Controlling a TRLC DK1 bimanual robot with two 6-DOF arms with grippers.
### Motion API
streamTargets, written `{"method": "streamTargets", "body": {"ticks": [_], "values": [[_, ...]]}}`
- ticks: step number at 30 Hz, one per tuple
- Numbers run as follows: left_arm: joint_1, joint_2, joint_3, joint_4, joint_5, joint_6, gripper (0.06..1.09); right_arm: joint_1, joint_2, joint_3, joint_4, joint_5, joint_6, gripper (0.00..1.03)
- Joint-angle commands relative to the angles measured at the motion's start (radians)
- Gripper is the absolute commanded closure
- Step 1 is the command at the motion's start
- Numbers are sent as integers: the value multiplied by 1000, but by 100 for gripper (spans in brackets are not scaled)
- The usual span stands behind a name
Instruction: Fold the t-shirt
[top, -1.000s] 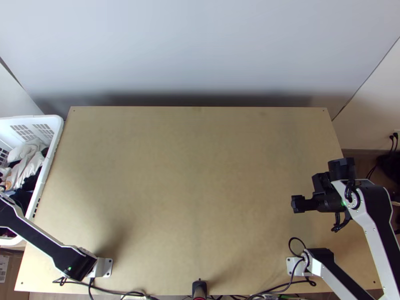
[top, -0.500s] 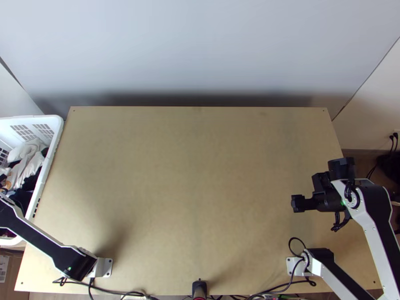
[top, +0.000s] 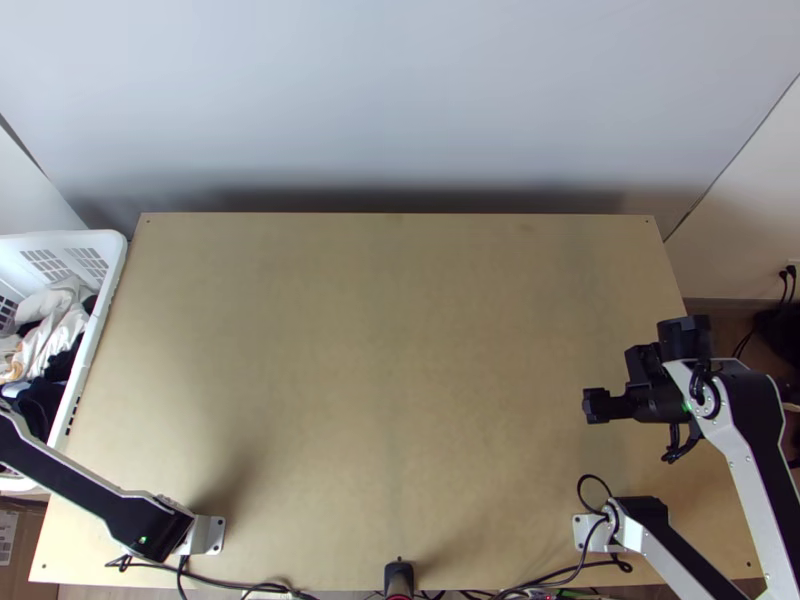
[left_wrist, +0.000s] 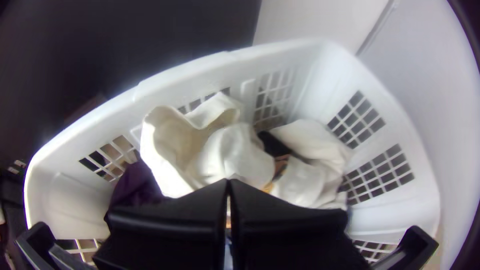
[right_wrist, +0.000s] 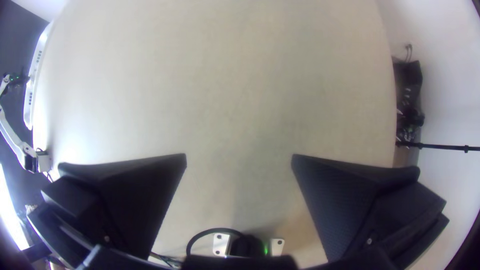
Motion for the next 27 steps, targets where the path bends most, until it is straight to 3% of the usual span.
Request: {"method": "streamTargets", "body": {"ticks": [1,7,18,27], "values": [[-9,-235,-13,-116,190,-44,105,0,-5,13,15,-1,5,5],[-47,-453,-26,-242,325,-30,105,3,-6,22,38,-19,9,5],[-256,-940,-258,-292,509,99,105,13,-37,29,50,-39,18,5],[-509,-1167,-175,-153,517,22,105,15,-137,-7,59,-44,25,5]]}}
